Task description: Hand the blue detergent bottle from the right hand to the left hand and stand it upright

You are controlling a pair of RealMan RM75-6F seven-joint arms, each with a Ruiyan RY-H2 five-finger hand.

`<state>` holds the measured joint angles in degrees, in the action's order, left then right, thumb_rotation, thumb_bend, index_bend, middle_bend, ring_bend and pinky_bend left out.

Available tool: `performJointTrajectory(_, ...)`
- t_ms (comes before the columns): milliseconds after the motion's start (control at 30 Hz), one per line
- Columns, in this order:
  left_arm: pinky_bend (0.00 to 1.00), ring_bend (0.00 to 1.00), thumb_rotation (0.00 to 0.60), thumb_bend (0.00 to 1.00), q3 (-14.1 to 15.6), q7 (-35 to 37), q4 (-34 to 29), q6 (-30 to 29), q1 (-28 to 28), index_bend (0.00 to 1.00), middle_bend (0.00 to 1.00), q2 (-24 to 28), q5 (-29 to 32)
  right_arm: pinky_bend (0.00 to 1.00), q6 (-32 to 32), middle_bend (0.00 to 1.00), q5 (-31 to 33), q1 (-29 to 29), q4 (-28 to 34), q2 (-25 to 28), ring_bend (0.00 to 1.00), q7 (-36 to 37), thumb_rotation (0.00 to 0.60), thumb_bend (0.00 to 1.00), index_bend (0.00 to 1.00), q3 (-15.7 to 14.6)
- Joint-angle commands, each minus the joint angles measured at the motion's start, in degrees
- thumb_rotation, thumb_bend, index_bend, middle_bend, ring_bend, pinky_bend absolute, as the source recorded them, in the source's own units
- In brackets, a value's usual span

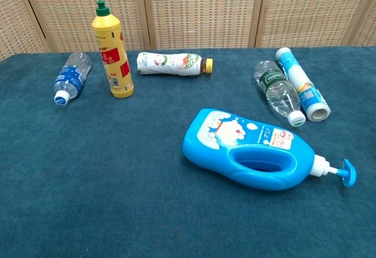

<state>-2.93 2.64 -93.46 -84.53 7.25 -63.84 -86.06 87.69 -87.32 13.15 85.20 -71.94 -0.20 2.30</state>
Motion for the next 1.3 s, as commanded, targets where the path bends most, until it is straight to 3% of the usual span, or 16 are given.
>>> performJointTrajectory(33,0.0,0.0,0.6,0.0,0.0,0.0,0.0,0.0,0.0,0.0,0.0,0.0,0.0,0.0,-0.1,0.0,-0.1,-0.1,0.1,0.0,0.0,0.1,0.6,0.0,0.0,0.1)
performJointTrajectory(233,0.0,0.0,0.6,0.0,-0.3,-0.4,-0.4,0.2,0.2,0.0,0.0,0.0,0.3,0.0,-2.8,0.0,0.6,-0.1,0.9,-0.5,0.0,0.5,0.6,0.0,0.0,-0.3)
performJointTrajectory(467,0.0,0.0,0.6,0.0,-0.6,-0.8,-0.5,1.6,0.9,0.0,0.0,0.0,1.1,0.0,-15.7,0.0,4.8,3.7,7.6,0.2,0.01,-3.8,0.6,0.0,0.01,-1.8)
performJointTrajectory(633,0.0,0.0,0.6,0.0,-1.0,-0.4,-0.2,3.2,1.6,0.0,0.0,0.1,2.3,0.06,-25.3,0.08,13.4,7.3,16.9,1.6,0.09,-11.2,0.6,0.0,0.09,-1.2)
performJointTrajectory(767,0.0,0.0,0.6,0.0,-1.2,0.1,0.1,3.3,1.7,0.0,0.0,0.1,2.5,0.17,-25.4,0.16,15.3,8.4,17.6,-1.3,0.15,-19.2,0.6,0.0,0.21,-1.4)
performJointTrajectory(1000,0.0,0.0,0.6,0.0,-1.0,1.1,0.3,2.9,1.5,0.0,0.0,0.4,2.0,0.35,-23.4,0.29,21.8,9.0,16.7,-7.9,0.31,-28.6,0.6,0.0,0.29,-0.1)
performJointTrajectory(1100,0.0,0.0,0.6,0.0,-1.0,1.6,0.4,2.9,1.5,0.0,0.0,0.5,2.0,0.37,-21.6,0.34,26.2,9.2,16.7,-10.7,0.36,-33.1,0.6,0.0,0.33,0.8)
performJointTrajectory(1300,0.0,0.0,0.6,0.0,-0.9,2.0,0.5,3.0,1.5,0.0,0.0,0.6,1.9,0.38,-20.6,0.35,31.6,10.2,16.3,-13.6,0.37,-36.7,0.6,0.0,0.33,2.3)
